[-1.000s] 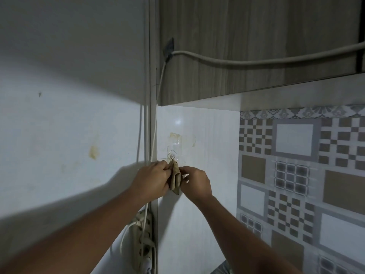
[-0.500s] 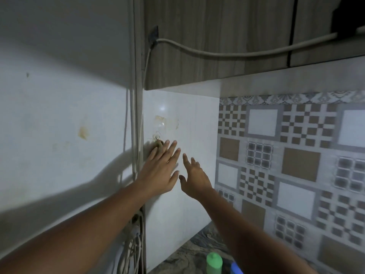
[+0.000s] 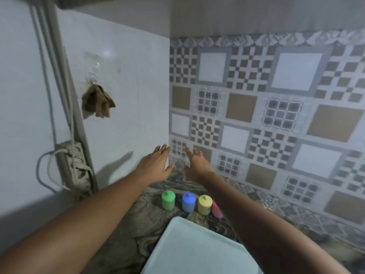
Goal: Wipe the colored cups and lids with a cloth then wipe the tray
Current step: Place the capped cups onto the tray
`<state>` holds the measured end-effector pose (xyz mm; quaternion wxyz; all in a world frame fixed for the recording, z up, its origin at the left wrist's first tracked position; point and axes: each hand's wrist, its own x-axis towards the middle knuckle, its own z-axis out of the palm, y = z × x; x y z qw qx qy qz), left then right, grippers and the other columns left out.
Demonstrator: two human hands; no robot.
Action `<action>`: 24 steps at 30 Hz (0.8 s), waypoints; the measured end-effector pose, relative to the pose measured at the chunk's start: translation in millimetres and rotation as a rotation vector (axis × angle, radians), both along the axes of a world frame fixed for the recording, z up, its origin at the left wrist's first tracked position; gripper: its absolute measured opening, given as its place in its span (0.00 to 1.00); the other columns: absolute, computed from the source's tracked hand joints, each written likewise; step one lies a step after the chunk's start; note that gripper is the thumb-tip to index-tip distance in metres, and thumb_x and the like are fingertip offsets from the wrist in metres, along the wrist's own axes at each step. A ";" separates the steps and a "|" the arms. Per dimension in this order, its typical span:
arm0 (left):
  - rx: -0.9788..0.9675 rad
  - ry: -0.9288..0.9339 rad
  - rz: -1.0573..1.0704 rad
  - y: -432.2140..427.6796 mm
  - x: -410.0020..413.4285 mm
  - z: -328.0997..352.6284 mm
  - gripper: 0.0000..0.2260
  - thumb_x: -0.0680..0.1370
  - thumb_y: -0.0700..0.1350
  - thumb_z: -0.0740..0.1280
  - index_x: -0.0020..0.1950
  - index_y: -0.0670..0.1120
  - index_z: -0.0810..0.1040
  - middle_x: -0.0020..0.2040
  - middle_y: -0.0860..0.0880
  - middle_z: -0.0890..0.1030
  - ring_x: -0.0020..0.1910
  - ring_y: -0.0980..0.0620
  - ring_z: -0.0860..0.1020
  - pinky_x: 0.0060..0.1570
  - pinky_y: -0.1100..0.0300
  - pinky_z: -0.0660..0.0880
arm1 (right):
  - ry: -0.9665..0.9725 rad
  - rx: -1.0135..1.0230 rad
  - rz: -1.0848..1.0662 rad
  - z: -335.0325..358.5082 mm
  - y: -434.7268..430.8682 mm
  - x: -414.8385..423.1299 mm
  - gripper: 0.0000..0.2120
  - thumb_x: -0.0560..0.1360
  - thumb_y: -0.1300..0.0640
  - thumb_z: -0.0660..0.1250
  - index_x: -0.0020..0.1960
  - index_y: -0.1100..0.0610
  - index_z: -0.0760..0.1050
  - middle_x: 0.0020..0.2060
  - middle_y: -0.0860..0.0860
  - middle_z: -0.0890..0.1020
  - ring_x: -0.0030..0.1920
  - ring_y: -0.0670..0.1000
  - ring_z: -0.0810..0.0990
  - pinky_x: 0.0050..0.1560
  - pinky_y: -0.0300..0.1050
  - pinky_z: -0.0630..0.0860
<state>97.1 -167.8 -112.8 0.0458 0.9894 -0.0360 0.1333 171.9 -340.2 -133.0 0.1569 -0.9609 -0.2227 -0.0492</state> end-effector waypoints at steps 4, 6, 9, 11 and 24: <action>-0.085 0.109 -0.021 -14.3 14.5 -46.2 0.33 0.81 0.56 0.62 0.81 0.46 0.55 0.82 0.48 0.56 0.80 0.47 0.56 0.69 0.47 0.70 | 0.092 -0.059 -0.012 -43.0 -23.0 8.5 0.38 0.79 0.55 0.64 0.83 0.53 0.48 0.80 0.62 0.57 0.80 0.65 0.56 0.74 0.65 0.64; -0.115 0.153 -0.026 -14.9 24.5 -72.4 0.34 0.79 0.57 0.64 0.80 0.46 0.57 0.80 0.47 0.59 0.79 0.46 0.59 0.69 0.48 0.69 | 0.133 -0.081 -0.010 -64.0 -27.3 14.4 0.37 0.79 0.54 0.64 0.82 0.54 0.51 0.79 0.62 0.60 0.78 0.65 0.61 0.73 0.63 0.67; -0.138 0.213 -0.008 -12.6 39.9 -116.7 0.36 0.76 0.59 0.67 0.79 0.44 0.61 0.78 0.44 0.65 0.76 0.44 0.65 0.71 0.51 0.67 | 0.194 -0.185 -0.003 -96.7 -26.7 24.4 0.33 0.77 0.53 0.65 0.80 0.56 0.60 0.74 0.61 0.70 0.72 0.64 0.70 0.69 0.59 0.72; -0.157 0.291 0.005 -10.1 50.9 -141.7 0.37 0.74 0.60 0.70 0.76 0.44 0.63 0.76 0.43 0.68 0.74 0.43 0.68 0.70 0.50 0.69 | 0.234 -0.250 0.038 -118.5 -23.7 31.7 0.36 0.77 0.52 0.66 0.81 0.54 0.57 0.73 0.61 0.72 0.73 0.64 0.70 0.71 0.64 0.69; -0.309 0.344 0.022 7.5 80.8 -216.6 0.30 0.73 0.43 0.75 0.74 0.46 0.70 0.71 0.42 0.71 0.66 0.38 0.74 0.61 0.50 0.73 | 0.273 -0.277 0.132 -173.3 -7.9 52.9 0.15 0.75 0.57 0.67 0.62 0.54 0.75 0.59 0.58 0.78 0.63 0.62 0.77 0.72 0.79 0.49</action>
